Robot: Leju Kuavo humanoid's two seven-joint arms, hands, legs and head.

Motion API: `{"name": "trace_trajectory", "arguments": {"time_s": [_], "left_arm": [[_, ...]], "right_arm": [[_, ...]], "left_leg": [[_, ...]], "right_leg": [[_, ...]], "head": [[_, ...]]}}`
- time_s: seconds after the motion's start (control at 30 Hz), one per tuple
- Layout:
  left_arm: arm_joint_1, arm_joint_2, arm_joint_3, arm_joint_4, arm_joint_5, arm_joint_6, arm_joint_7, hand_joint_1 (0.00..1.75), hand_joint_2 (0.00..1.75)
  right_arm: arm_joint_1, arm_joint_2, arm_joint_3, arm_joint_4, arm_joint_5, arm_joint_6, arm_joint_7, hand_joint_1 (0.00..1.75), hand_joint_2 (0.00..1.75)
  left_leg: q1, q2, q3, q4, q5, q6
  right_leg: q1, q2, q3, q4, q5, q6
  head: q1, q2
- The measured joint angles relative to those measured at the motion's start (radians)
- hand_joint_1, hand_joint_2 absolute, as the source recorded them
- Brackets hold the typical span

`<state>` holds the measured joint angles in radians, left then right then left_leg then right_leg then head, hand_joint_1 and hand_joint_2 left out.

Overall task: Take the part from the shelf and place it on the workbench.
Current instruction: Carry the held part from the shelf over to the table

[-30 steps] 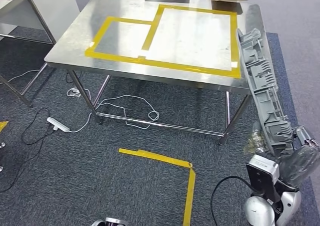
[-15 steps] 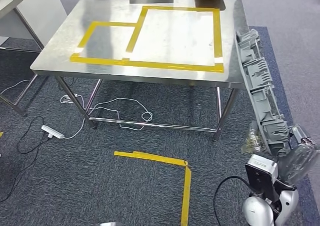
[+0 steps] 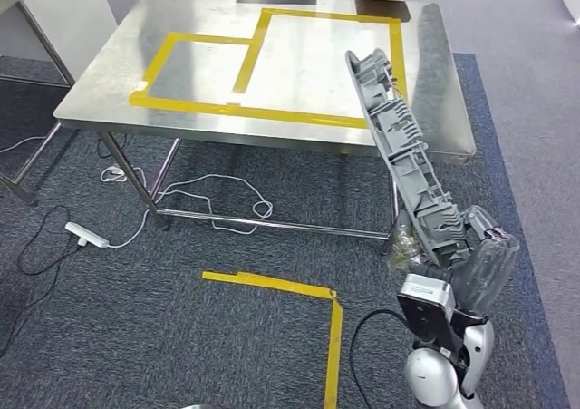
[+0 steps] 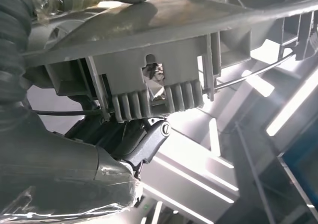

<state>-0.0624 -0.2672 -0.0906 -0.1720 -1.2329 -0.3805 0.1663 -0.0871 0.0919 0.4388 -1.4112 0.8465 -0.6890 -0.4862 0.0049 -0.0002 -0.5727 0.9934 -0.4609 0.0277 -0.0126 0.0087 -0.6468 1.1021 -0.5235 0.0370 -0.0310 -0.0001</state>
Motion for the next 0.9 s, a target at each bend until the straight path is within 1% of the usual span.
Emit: {"name": "trace_trajectory", "arguments": {"time_s": [0.03,0.07,0.1,0.13,0.17,0.2,0.23,0.27,0.3,0.33,0.4,0.47,0.5,0.57,0.6,0.63,0.67,0.7,0.73,0.77,0.8,0.83,0.9], "left_arm": [[0.001,0.000,0.007,0.000,0.007,0.009,0.010,0.00,1.75],[0.002,-0.001,0.017,0.000,0.017,0.020,0.022,0.00,1.75],[0.003,-0.001,0.028,0.000,0.029,0.033,0.035,0.00,1.75],[0.005,-0.001,0.041,0.000,0.041,0.046,0.048,0.00,1.75],[0.006,-0.001,0.054,0.000,0.054,0.061,0.061,0.00,1.75],[0.006,-0.002,0.067,0.000,0.066,0.076,0.072,0.00,1.75],[0.007,-0.003,0.082,0.000,0.077,0.091,0.083,0.00,1.75],[0.008,-0.003,0.095,0.000,0.086,0.104,0.091,0.00,1.75],[0.009,-0.004,0.108,0.000,0.094,0.117,0.100,0.00,1.75],[0.010,-0.004,0.121,0.000,0.102,0.130,0.108,0.00,1.75],[0.013,-0.004,0.146,0.000,0.120,0.160,0.125,0.00,1.75],[0.015,-0.004,0.170,0.000,0.135,0.188,0.139,0.00,1.75],[0.015,-0.004,0.182,0.000,0.143,0.201,0.144,0.00,1.75],[0.014,-0.004,0.202,0.000,0.154,0.225,0.151,0.00,1.75],[0.014,-0.004,0.213,0.000,0.160,0.237,0.155,0.00,1.75],[0.013,-0.004,0.222,0.000,0.165,0.249,0.159,0.00,1.75],[0.014,-0.004,0.233,0.000,0.172,0.262,0.165,0.00,1.75],[0.015,-0.005,0.245,0.000,0.181,0.280,0.173,0.00,1.75],[0.018,-0.005,0.259,0.000,0.191,0.299,0.182,0.00,1.75],[0.020,-0.006,0.274,0.000,0.200,0.317,0.190,0.00,1.75],[0.022,-0.007,0.288,0.000,0.208,0.333,0.196,0.00,1.75],[0.024,-0.008,0.301,0.000,0.213,0.346,0.201,0.00,1.75],[0.026,-0.011,0.325,0.000,0.221,0.368,0.207,0.00,1.75]], "right_arm": [[-0.009,0.000,0.011,0.004,-0.001,0.000,0.003,1.75,1.75],[-0.018,-0.001,0.024,0.009,-0.003,0.001,0.006,1.75,1.75],[-0.025,-0.002,0.035,0.015,-0.007,0.002,0.010,1.75,1.75],[-0.031,-0.002,0.045,0.021,-0.010,0.003,0.014,1.75,1.75],[-0.037,-0.003,0.054,0.027,-0.012,0.004,0.017,1.75,1.75],[-0.043,-0.003,0.063,0.032,-0.014,0.004,0.020,1.75,1.75],[-0.050,-0.003,0.072,0.037,-0.014,0.005,0.021,1.75,1.75],[-0.058,-0.003,0.081,0.041,-0.015,0.006,0.021,1.75,1.75],[-0.064,-0.003,0.090,0.046,-0.015,0.006,0.021,1.75,1.75],[-0.069,-0.003,0.098,0.050,-0.015,0.007,0.021,1.75,1.75],[-0.072,-0.003,0.109,0.058,-0.019,0.009,0.023,1.75,1.75],[-0.074,-0.002,0.114,0.063,-0.023,0.010,0.024,1.75,1.75],[-0.075,-0.002,0.118,0.065,-0.024,0.011,0.025,1.75,1.75],[-0.077,-0.003,0.124,0.069,-0.027,0.013,0.025,1.75,1.75],[-0.077,-0.003,0.127,0.072,-0.029,0.015,0.024,1.75,1.75],[-0.077,-0.003,0.128,0.075,-0.033,0.017,0.024,1.75,1.75],[-0.078,-0.003,0.128,0.078,-0.038,0.020,0.024,1.75,1.75],[-0.078,-0.003,0.129,0.079,-0.046,0.026,0.022,1.75,1.75],[-0.079,-0.003,0.129,0.080,-0.054,0.033,0.020,1.75,1.75],[-0.081,-0.003,0.130,0.081,-0.063,0.041,0.018,1.75,1.75],[-0.084,-0.003,0.130,0.082,-0.069,0.049,0.016,1.75,1.75],[-0.087,-0.002,0.131,0.083,-0.074,0.054,0.015,1.75,1.75],[-0.089,-0.002,0.133,0.085,-0.075,0.054,0.011,1.75,1.75]], "left_leg": [[-0.001,0.002,-0.001,0.000,0.000,0.002],[-0.001,0.004,-0.001,0.000,0.000,0.002],[-0.002,0.006,-0.001,0.000,0.000,0.002],[-0.002,0.006,-0.001,0.001,0.000,0.002],[-0.002,0.006,0.000,0.001,-0.001,0.002],[-0.002,0.006,0.001,0.001,-0.001,0.001],[-0.003,0.005,0.002,0.002,-0.002,-0.002],[-0.005,0.005,0.000,0.005,-0.003,-0.005],[-0.007,0.005,-0.003,0.007,-0.003,-0.009],[-0.009,0.005,-0.006,0.009,-0.002,-0.014],[-0.009,0.005,-0.009,0.013,-0.004,-0.023],[-0.008,0.004,-0.019,0.039,-0.026,-0.032],[-0.006,0.004,-0.040,0.084,-0.052,-0.038],[-0.003,0.003,-0.101,0.214,-0.108,-0.044],[-0.002,0.003,-0.130,0.271,-0.124,-0.046],[-0.001,0.003,-0.141,0.290,-0.117,-0.046],[-0.001,0.003,-0.135,0.271,-0.091,-0.045],[-0.001,0.003,-0.113,0.219,-0.051,-0.041],[-0.001,0.002,-0.086,0.156,-0.015,-0.036],[-0.003,0.000,-0.061,0.099,0.012,-0.032],[-0.004,-0.001,-0.044,0.056,0.021,-0.027],[-0.005,-0.003,-0.037,0.035,0.017,-0.024],[-0.005,-0.003,-0.034,0.018,0.009,-0.017]], "right_leg": [[0.000,-0.001,-0.030,0.068,-0.034,0.004],[-0.001,-0.001,-0.058,0.134,-0.061,0.007],[-0.001,-0.001,-0.077,0.179,-0.074,0.009],[-0.001,-0.002,-0.078,0.185,-0.066,0.010],[-0.001,-0.003,-0.058,0.150,-0.040,0.009],[-0.001,-0.005,-0.024,0.085,-0.005,0.008],[0.000,-0.009,0.013,0.015,0.020,0.005],[0.001,-0.011,0.044,-0.044,0.037,0.001],[0.002,-0.012,0.061,-0.078,0.042,-0.003],[0.003,-0.012,0.067,-0.089,0.038,-0.008],[0.002,-0.009,0.067,-0.091,0.040,-0.018],[-0.001,-0.009,0.070,-0.094,0.042,-0.030],[-0.003,-0.009,0.071,-0.096,0.042,-0.036],[-0.002,-0.008,0.072,-0.096,0.041,-0.041],[-0.002,-0.008,0.074,-0.095,0.040,-0.043],[-0.002,-0.006,0.075,-0.095,0.039,-0.043],[-0.002,-0.004,0.078,-0.095,0.037,-0.043],[-0.002,-0.001,0.082,-0.095,0.035,-0.042],[-0.001,0.002,0.085,-0.095,0.033,-0.040],[0.000,0.004,0.086,-0.094,0.030,-0.037],[0.001,0.006,0.083,-0.093,0.030,-0.033],[0.003,0.007,0.078,-0.093,0.030,-0.029],[0.004,0.006,0.072,-0.094,0.030,-0.018]], "head": [[0.001,0.000],[0.001,0.000],[0.001,0.000],[0.002,0.000],[0.001,0.000],[0.002,0.000],[0.002,0.000],[0.001,0.000],[0.000,0.000],[-0.001,0.000],[-0.002,0.000],[-0.006,0.000],[-0.008,0.000],[-0.011,0.000],[-0.011,0.000],[-0.011,0.000],[-0.011,0.000],[-0.011,0.000],[-0.011,0.000],[-0.011,0.000],[-0.011,0.000],[-0.011,0.000],[-0.011,0.000]]}}
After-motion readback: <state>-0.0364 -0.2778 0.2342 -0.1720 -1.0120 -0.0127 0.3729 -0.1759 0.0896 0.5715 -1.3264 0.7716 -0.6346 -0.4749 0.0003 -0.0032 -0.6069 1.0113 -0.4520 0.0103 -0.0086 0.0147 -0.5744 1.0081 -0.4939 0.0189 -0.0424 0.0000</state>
